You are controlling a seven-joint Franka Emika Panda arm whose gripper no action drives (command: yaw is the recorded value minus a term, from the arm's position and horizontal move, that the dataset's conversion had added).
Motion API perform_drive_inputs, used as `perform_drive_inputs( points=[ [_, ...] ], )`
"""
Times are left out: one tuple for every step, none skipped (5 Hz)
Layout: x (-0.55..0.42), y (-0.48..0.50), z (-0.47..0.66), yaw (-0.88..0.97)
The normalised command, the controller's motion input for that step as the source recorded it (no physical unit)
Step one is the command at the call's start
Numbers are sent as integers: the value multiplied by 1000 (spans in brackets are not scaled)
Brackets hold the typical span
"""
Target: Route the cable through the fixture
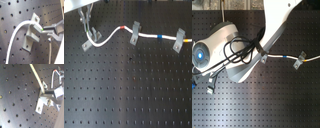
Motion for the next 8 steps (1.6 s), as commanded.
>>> perform_drive_inputs(
  points=[
    [140, -252, -219, -111],
    [77, -169, -220, -137],
    [66, -180, -159, -63],
    [-394, -317, -59, -363],
    [-505, -313, -80, -311],
    [-425, -4, 9, 0],
    [-293, 127, 88, 174],
    [-181, 202, 207, 246]
  ],
)
